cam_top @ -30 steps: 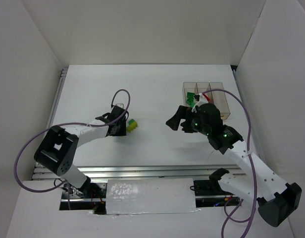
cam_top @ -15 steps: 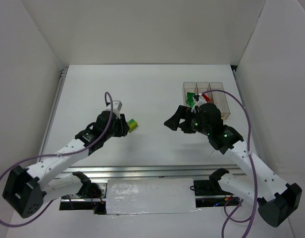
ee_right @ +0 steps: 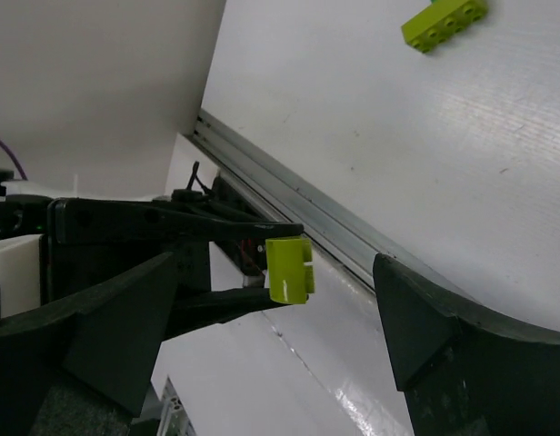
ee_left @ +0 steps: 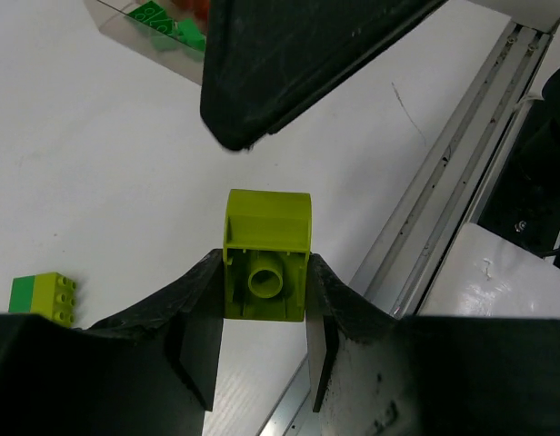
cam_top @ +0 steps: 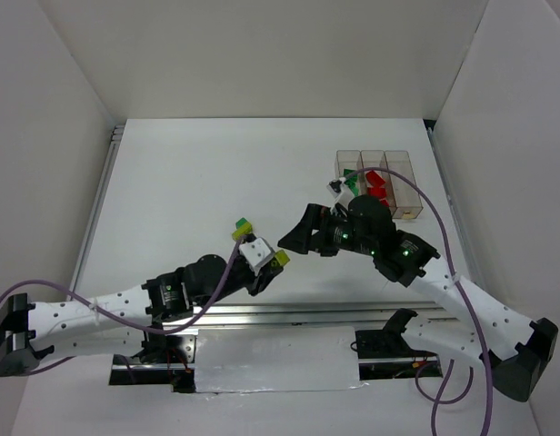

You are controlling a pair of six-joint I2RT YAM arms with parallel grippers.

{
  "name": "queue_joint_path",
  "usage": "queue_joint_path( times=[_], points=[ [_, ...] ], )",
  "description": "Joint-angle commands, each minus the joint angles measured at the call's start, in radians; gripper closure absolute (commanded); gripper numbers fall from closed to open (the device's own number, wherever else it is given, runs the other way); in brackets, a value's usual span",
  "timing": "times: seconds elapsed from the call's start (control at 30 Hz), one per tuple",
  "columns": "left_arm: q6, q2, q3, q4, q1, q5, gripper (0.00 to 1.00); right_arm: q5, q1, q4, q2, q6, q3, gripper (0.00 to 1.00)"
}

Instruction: Sort the legos into containers by color

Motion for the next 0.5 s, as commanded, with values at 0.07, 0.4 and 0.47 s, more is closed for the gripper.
queue_joint_path(
  times=[0.07,0.4,0.47],
  points=[
    [0.115,0.038,0.039,0.110,-0.034,-0.041,1.00,-0.019,0.057,0.052,0.035,0.001,0.001,0.08],
    [0.127,0.020,0.032,0.127,-0.039,-0.072,1.00,-0.074,0.114,0.153,0.063,-0.008,-0.079,0.26],
    [0.122,0.010,0.027,0.127,-0.039,-0.061,1.00,-0.079,0.114,0.173,0.074,-0.012,-0.085,0.39]
  ],
)
